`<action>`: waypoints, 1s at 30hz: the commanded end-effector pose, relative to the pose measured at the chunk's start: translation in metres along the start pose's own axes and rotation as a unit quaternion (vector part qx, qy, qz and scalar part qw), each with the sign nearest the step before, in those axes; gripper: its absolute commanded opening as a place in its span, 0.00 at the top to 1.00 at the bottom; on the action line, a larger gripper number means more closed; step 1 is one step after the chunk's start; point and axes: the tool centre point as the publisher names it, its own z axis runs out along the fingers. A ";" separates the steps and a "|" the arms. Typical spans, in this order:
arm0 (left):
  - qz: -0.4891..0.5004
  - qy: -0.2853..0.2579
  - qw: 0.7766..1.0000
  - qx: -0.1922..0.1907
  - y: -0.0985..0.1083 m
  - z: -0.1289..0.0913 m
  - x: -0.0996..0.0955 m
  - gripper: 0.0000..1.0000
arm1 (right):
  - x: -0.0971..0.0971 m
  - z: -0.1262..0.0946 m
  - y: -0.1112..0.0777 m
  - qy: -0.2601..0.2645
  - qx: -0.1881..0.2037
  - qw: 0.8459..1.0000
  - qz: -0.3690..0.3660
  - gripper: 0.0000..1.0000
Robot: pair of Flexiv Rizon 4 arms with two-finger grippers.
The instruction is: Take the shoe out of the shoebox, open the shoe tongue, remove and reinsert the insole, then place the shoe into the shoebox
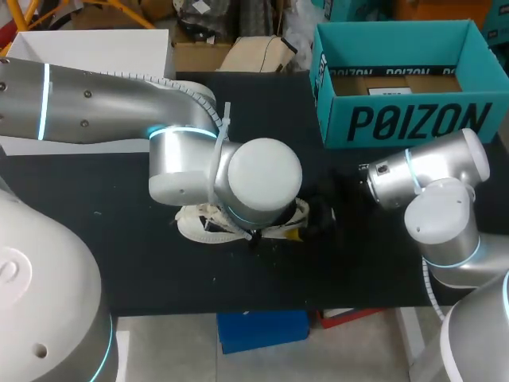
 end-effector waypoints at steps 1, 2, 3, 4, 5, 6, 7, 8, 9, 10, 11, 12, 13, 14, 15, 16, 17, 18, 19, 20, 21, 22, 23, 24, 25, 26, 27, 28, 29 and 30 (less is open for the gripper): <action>0.007 0.017 1.000 0.011 0.006 0.048 0.001 1.00 | 0.000 -0.001 -0.003 0.000 0.001 1.000 0.001 1.00; 0.009 0.024 1.000 0.010 0.005 0.048 0.001 1.00 | 0.000 -0.001 -0.003 0.000 0.001 1.000 0.001 1.00; 0.009 0.032 0.999 0.013 0.004 0.048 0.001 1.00 | 0.000 -0.001 -0.003 0.000 0.001 1.000 0.001 1.00; 0.013 0.043 0.999 0.019 0.004 0.047 0.001 1.00 | 0.000 -0.001 -0.003 0.000 0.001 1.000 0.001 1.00; 0.017 0.050 0.998 0.023 0.003 0.045 0.001 1.00 | 0.000 -0.001 -0.003 0.000 0.001 1.000 0.001 1.00; 0.017 0.052 0.998 0.024 0.003 0.042 0.002 1.00 | 0.000 -0.001 -0.003 0.000 0.001 1.000 0.001 1.00; 0.019 0.056 0.998 0.025 0.003 0.040 0.003 1.00 | 0.000 -0.001 -0.003 0.000 0.001 1.000 0.001 1.00; 0.023 0.062 0.997 0.027 0.003 0.037 0.003 1.00 | 0.000 -0.001 -0.003 0.000 0.001 1.000 0.001 1.00; 0.027 0.070 0.997 0.035 0.003 0.034 0.004 1.00 | 0.000 -0.001 -0.003 0.000 0.001 1.000 0.001 1.00; 0.038 0.083 0.995 0.041 0.004 0.030 0.004 1.00 | 0.000 -0.001 -0.003 0.000 0.001 1.000 0.001 1.00; 0.041 0.089 0.994 0.044 0.004 0.027 0.004 1.00 | 0.000 -0.001 -0.003 0.000 0.001 1.000 0.001 1.00; 0.041 0.092 0.994 0.051 0.005 0.023 0.005 1.00 | 0.000 -0.001 -0.003 0.000 0.001 1.000 0.001 1.00; 0.050 0.101 0.992 0.052 0.005 0.019 0.006 1.00 | 0.000 -0.001 -0.003 0.000 0.001 1.000 0.001 1.00; 0.054 0.110 0.991 0.058 0.005 0.016 0.007 1.00 | 0.000 -0.001 -0.003 0.000 0.001 1.000 0.001 1.00; 0.057 0.120 0.989 0.059 0.005 0.013 0.007 1.00 | 0.000 -0.001 -0.003 0.000 0.001 1.000 0.001 1.00; 0.056 0.132 0.988 0.057 0.004 0.011 0.006 1.00 | 0.000 -0.001 -0.003 0.000 0.001 1.000 0.001 1.00; 0.058 0.140 0.986 0.070 0.004 0.010 0.006 1.00 | 0.000 -0.001 -0.003 0.000 0.001 1.000 0.001 1.00; 0.059 0.150 0.984 0.076 0.005 0.007 0.007 1.00 | 0.000 -0.001 -0.003 0.000 0.001 1.000 0.001 1.00; 0.059 0.153 0.984 0.075 0.005 0.006 0.007 1.00 | 0.000 -0.001 -0.003 0.000 0.001 1.000 0.001 1.00; 0.061 0.157 0.982 0.081 0.005 0.004 0.007 1.00 | 0.000 -0.001 -0.003 0.000 0.001 1.000 0.001 1.00; 0.066 0.166 0.980 0.089 0.005 0.003 0.008 1.00 | 0.000 -0.001 -0.003 0.000 0.001 1.000 0.001 1.00; 0.067 0.169 0.979 0.090 0.004 0.001 0.008 1.00 | 0.000 -0.001 -0.003 0.000 0.001 1.000 0.001 1.00; 0.067 0.170 0.979 0.093 0.004 0.000 0.008 1.00 | 0.000 -0.001 -0.003 0.000 0.001 1.000 0.001 1.00; 0.071 0.173 0.977 0.097 0.004 -0.002 0.009 1.00 | 0.000 -0.001 -0.003 0.000 0.001 1.000 0.001 1.00; 0.072 0.176 0.976 0.101 0.003 -0.004 0.009 1.00 | 0.000 -0.001 -0.003 0.000 0.001 1.000 0.001 1.00; 0.073 0.177 0.976 0.104 0.003 -0.006 0.009 1.00 | 0.000 -0.001 -0.003 0.000 0.001 1.000 0.001 1.00; 0.074 0.177 0.976 0.106 0.003 -0.007 0.009 1.00 | 0.000 -0.001 -0.003 0.000 0.001 1.000 0.001 1.00; 0.078 0.178 0.975 0.111 0.003 -0.010 0.009 1.00 | 0.000 -0.001 -0.003 0.000 0.001 1.000 0.001 1.00; 0.079 0.179 0.974 0.117 0.003 -0.012 0.009 1.00 | 0.000 -0.001 -0.003 0.000 0.001 1.000 0.001 1.00; 0.081 0.181 0.973 0.121 0.003 -0.014 0.009 1.00 | 0.000 -0.001 -0.003 0.000 0.001 1.000 0.001 1.00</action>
